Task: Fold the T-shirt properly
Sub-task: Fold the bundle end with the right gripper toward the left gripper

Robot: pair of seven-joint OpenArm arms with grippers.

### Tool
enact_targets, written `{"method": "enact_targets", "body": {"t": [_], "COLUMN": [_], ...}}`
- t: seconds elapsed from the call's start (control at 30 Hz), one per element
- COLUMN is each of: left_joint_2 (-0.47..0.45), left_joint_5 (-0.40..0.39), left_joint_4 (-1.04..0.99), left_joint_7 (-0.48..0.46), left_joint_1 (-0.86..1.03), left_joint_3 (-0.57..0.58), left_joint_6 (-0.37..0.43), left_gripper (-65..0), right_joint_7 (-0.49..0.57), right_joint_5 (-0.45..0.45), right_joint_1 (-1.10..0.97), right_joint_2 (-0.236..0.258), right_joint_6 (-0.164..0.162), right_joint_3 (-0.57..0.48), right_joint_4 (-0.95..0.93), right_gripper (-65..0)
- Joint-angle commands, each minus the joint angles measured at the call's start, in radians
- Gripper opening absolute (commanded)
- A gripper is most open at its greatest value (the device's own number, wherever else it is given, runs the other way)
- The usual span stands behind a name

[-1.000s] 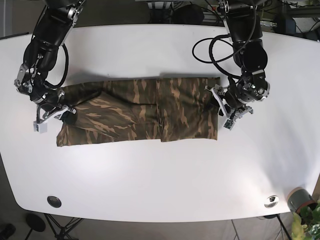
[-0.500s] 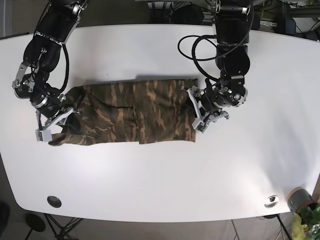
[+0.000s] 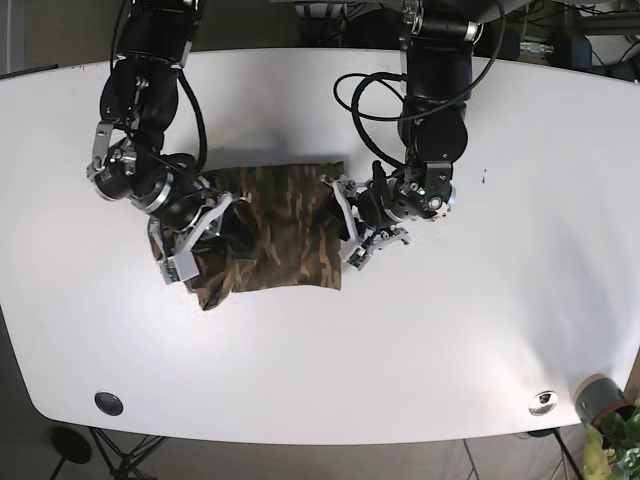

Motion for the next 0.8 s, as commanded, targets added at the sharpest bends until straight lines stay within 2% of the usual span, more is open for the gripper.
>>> {"method": "enact_targets", "body": {"t": [0.0,0.07,0.23,0.33,0.67,0.73,0.77], "left_joint_2": [0.007,0.019,0.027,0.027,0.030,0.030,0.030], "left_joint_5": [-0.001,-0.001,-0.001,-0.001,-0.001,-0.001,-0.001], "left_joint_4": [0.005,0.007,0.007,0.007,0.005,0.005,0.005], "left_joint_7": [0.010,0.010,0.010,0.010,0.010,0.010,0.010], "left_joint_1": [-0.009,-0.007,-0.007,-0.007,-0.007,-0.007,-0.007], "left_joint_3": [0.011,0.011,0.006,0.008,0.006,0.006,0.006], "left_joint_6": [-0.004,-0.004,-0.004,-0.004,-0.004,-0.004,-0.004], "left_gripper": [-38.2,-38.2,-38.2,-38.2,-38.2,-38.2,-38.2], "right_joint_7": [0.033,0.042,0.142,0.183,0.260,0.275,0.281], "right_joint_5": [0.025,0.005,-0.064,-0.083,-0.083,-0.083,-0.083], "right_joint_1": [0.021,0.021,0.019,0.032,0.068,0.068,0.068], "right_joint_2": [-0.030,-0.044,-0.077,-0.079,-0.079,-0.079,-0.079], "right_joint_6": [0.011,0.011,0.011,0.009,0.009,0.009,0.009], "right_joint_3": [-0.029,-0.055,-0.121,-0.156,-0.165,-0.167,-0.167], "right_joint_4": [-0.025,-0.039,-0.062,-0.097,-0.233,-0.247,-0.250], "right_gripper": [-62.8,-62.8,-62.8,-62.5,-62.3,-60.4,-56.4]}}
